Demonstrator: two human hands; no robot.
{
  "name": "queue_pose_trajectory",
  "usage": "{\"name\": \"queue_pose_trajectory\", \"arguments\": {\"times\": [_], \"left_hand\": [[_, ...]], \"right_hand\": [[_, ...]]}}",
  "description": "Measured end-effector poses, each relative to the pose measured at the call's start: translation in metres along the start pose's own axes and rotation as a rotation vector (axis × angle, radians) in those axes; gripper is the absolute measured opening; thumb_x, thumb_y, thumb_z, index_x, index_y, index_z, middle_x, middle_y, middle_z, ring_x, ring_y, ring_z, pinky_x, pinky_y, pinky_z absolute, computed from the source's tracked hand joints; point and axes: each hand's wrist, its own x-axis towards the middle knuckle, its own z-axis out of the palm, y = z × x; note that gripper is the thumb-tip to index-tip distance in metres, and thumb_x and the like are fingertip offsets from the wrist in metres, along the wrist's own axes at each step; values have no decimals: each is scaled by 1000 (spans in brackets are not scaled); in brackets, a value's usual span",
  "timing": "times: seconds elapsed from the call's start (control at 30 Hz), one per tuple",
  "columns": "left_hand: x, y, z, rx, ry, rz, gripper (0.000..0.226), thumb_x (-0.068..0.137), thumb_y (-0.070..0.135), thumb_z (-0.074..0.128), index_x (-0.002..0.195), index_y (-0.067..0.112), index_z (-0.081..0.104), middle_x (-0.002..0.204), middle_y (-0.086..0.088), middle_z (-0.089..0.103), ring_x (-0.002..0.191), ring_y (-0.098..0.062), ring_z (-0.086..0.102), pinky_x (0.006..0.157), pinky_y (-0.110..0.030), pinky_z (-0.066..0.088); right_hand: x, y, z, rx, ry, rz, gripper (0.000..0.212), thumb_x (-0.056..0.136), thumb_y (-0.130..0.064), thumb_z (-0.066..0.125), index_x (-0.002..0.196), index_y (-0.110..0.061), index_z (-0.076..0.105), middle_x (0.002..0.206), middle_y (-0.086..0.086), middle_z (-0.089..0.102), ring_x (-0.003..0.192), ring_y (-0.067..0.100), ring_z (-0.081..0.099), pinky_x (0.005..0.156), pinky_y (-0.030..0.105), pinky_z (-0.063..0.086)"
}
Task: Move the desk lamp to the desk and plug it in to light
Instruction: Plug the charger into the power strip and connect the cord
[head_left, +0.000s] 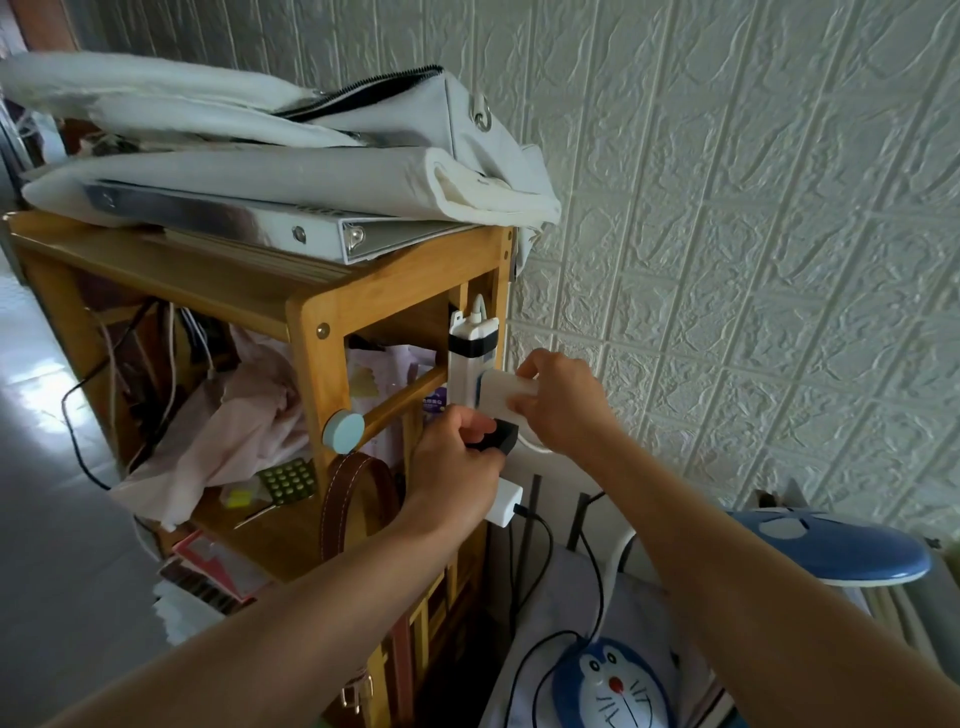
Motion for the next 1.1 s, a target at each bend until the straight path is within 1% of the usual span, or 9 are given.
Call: {"name": "queue_pose_trajectory", "arguments": {"times": [0.1, 0.2, 0.3, 0.5, 0.6, 0.7, 0.83, 0.97, 1.1], "left_hand": [[4, -3, -1, 8, 17, 4, 28, 85, 6, 57, 106, 24, 49, 111, 2, 52, 95, -12, 49, 58, -14, 38], [9, -6, -1, -11, 22, 13, 29, 85, 5, 57, 106, 24, 48, 103, 4, 50, 86, -10, 50, 55, -14, 35], [11, -8, 3, -25, 28, 12, 29, 84, 4, 58, 102, 24, 47, 94, 6, 50, 77, -6, 49, 57, -15, 35], [9, -6, 4, 91, 33, 108, 36, 81, 4, 61, 110, 20, 48, 105, 0, 53, 96, -17, 51, 71, -24, 43], [12, -5, 9, 197, 52, 245, 42, 78, 6, 66, 115, 17, 49, 110, -1, 53, 102, -16, 51, 82, -30, 46], [17, -4, 17, 392, 117, 406, 45, 75, 7, 68, 115, 17, 50, 116, -3, 54, 102, -13, 46, 79, -10, 21], [21, 0, 24, 708, 220, 632, 48, 64, 5, 73, 107, 19, 56, 113, -4, 57, 108, -25, 51, 73, -16, 7], [34, 5, 27, 939, 248, 787, 47, 60, 2, 74, 101, 20, 61, 106, -2, 62, 99, -26, 55, 70, -29, 29], [47, 9, 28, 1041, 178, 825, 41, 63, 9, 76, 98, 19, 58, 101, 0, 61, 96, -24, 54, 74, -33, 38]], "right_hand": [[1, -2, 3, -26, 5, -2, 33, 82, -22, 68, 111, -11, 57, 110, 12, 63, 95, 28, 61, 75, 34, 49], [3, -5, 5, -61, 17, -1, 32, 82, -21, 68, 110, -10, 57, 109, 11, 63, 90, 25, 59, 70, 31, 45], [6, -10, 5, -146, 19, 10, 32, 82, -23, 67, 109, -10, 57, 106, 11, 63, 87, 25, 58, 68, 33, 45], [0, -4, 1, -95, -21, -15, 34, 83, -23, 65, 112, -11, 54, 109, 12, 64, 89, 25, 59, 71, 35, 49], [-10, 11, -6, 35, -83, 18, 57, 79, -27, 72, 127, -12, 44, 119, 13, 60, 101, 28, 59, 82, 36, 50], [-21, 30, -14, 93, -74, 64, 71, 73, -30, 77, 132, -14, 41, 124, 9, 59, 109, 25, 58, 84, 31, 46], [-29, 46, -15, 112, 18, 74, 44, 76, -28, 74, 115, -12, 60, 110, 6, 67, 98, 19, 63, 87, 30, 50], [-30, 47, -13, 174, 138, 100, 12, 79, -18, 70, 90, -15, 72, 92, 4, 74, 82, 15, 66, 77, 29, 54], [-29, 43, -11, 174, 174, 92, 6, 79, -14, 70, 84, -14, 73, 85, 4, 74, 78, 18, 68, 75, 35, 57]]}}
